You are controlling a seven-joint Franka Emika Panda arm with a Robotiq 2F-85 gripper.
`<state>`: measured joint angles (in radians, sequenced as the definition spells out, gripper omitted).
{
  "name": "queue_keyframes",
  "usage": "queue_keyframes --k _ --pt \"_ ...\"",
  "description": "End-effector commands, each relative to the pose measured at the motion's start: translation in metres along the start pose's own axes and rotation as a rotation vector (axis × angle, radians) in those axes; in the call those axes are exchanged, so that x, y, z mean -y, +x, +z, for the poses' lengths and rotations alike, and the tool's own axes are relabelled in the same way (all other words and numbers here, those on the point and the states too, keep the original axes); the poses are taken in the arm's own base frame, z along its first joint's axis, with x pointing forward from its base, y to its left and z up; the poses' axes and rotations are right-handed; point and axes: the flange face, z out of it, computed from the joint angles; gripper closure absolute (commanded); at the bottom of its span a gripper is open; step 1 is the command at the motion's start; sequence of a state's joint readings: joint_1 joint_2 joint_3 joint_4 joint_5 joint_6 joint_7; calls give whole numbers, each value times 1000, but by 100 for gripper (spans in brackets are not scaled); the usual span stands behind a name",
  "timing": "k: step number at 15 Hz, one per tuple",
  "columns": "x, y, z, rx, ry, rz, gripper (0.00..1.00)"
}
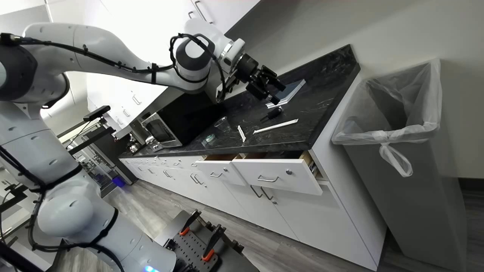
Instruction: Open the second drawer from the right, place the tape inside the open drawer then close the drawer
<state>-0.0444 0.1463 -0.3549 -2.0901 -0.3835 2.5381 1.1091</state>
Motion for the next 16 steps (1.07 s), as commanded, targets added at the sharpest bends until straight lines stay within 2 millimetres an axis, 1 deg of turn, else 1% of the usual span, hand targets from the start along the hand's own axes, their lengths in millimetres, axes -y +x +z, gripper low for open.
queue_keyframes --k 1,9,10,12,13,14,16 --pt "0 1 0 1 0 -1 0" --pt "0 1 0 1 0 -1 0" --pt "3 -2 -4 -6 7 -20 0" --pt "14 -22 -19 -28 22 -107 0" --pt "19 -35 -28 -40 29 -166 0" --pt "25 -49 -38 -60 37 -223 0" --pt "33 -83 -60 -73 56 -346 0"
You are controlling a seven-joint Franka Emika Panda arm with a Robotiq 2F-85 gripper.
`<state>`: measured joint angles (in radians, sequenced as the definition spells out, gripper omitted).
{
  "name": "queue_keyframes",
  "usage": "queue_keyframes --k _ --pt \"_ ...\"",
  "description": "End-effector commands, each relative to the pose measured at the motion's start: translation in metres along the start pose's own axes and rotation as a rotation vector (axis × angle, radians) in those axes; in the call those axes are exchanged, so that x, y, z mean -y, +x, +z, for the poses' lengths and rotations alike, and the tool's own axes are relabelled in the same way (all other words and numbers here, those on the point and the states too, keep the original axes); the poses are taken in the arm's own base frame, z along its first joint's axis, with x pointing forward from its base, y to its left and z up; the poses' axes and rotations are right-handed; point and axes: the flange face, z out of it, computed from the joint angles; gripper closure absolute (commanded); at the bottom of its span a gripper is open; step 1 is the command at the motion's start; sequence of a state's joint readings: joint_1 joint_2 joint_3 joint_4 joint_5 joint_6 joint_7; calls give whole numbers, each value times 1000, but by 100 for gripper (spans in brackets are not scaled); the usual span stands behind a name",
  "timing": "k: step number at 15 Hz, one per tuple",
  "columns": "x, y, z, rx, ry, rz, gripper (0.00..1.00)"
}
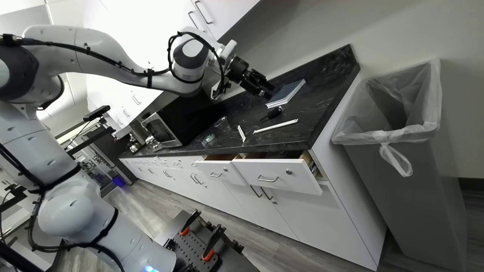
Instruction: Open the second drawer from the right, place the tape inside the open drawer then close the drawer
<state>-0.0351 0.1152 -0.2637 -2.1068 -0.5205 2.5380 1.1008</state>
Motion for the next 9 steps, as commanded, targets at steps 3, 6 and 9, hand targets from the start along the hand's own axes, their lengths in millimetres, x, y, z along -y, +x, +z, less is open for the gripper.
queue_keyframes --k 3,6,9 --pt "24 -87 -71 -26 73 -312 0" --pt "23 -128 -110 -54 120 -477 0" --pt "39 -127 -107 -49 143 -449 0"
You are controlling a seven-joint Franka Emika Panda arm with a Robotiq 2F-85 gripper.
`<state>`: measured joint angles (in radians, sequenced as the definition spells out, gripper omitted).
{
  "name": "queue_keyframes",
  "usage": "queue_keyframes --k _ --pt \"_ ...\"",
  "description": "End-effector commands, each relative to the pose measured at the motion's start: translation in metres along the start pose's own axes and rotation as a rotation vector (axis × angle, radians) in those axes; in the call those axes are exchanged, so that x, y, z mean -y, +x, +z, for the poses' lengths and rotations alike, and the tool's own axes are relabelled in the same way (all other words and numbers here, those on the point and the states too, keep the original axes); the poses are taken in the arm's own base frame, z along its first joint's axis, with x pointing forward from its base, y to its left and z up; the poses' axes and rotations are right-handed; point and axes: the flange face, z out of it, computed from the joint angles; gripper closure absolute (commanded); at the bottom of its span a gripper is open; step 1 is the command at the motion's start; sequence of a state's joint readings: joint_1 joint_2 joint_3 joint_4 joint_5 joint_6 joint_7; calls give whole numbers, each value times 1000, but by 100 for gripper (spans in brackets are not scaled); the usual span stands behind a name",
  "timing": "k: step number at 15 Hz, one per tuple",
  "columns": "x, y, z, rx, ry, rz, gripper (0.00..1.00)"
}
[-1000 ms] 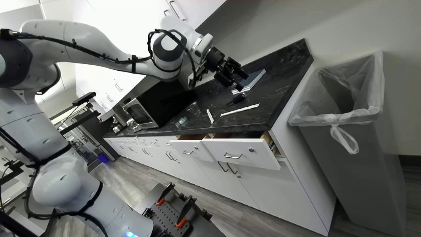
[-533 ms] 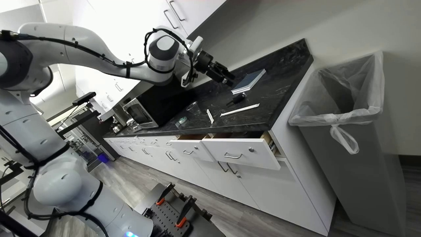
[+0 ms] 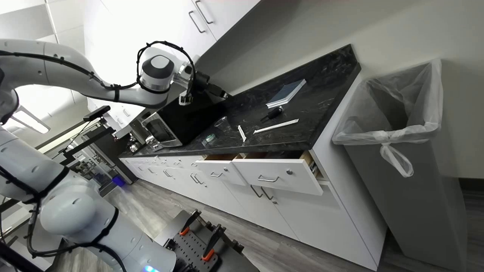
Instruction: Open the second drawer from the right, place the tape inside the open drawer then close the drawer
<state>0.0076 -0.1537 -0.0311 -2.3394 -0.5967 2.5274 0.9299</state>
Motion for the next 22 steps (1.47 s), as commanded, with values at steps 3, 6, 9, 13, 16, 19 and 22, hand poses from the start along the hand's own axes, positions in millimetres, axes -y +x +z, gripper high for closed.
queue_keyframes --k 3,6,9,13,16,19,22 --pt "-3 1 5 8 -7 4 0" --pt "6 -1 16 46 36 7 0" --pt "51 -30 -10 86 169 -89 0" --pt "117 -98 -55 209 255 -290 0" --pt "157 -151 -83 289 261 -435 0" --pt "191 -195 -96 332 252 -541 0" --pt "211 -238 -95 362 179 -639 0"
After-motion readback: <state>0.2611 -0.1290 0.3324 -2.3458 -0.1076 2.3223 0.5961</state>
